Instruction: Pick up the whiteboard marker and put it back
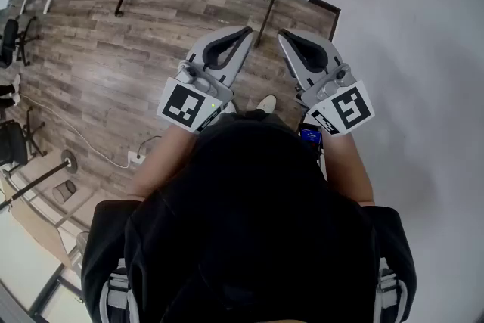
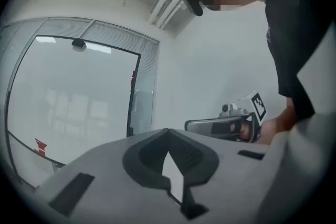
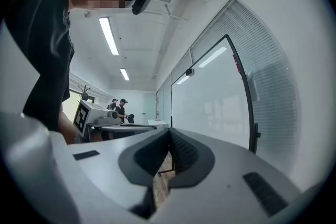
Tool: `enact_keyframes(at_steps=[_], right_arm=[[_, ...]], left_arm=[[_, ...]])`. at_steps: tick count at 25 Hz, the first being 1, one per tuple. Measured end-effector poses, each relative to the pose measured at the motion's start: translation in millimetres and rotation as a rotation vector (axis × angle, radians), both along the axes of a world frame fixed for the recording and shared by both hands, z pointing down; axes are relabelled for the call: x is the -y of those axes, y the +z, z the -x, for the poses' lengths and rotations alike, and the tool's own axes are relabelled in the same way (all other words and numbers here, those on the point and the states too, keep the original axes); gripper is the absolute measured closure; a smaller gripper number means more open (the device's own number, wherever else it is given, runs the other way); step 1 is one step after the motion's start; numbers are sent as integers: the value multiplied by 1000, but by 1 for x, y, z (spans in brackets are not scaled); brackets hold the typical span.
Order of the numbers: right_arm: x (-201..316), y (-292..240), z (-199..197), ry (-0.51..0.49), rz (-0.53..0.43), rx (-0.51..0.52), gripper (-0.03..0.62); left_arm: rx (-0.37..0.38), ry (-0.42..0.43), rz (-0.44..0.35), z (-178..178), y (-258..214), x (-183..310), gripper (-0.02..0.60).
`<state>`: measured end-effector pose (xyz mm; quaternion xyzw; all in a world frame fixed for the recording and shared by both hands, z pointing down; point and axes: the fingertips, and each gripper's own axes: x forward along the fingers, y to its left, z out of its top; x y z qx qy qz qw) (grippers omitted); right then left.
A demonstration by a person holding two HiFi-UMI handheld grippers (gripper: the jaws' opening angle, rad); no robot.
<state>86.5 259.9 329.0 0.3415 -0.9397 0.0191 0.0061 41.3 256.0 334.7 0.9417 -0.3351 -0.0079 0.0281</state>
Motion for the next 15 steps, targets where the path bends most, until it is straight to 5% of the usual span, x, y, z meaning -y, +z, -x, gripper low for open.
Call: enact_keyframes(at_steps=[15], right_arm=[[-5,0,-12,-28,18,32,592]], left_arm=[[-4,-8,-12,-12,-7,-6,578]])
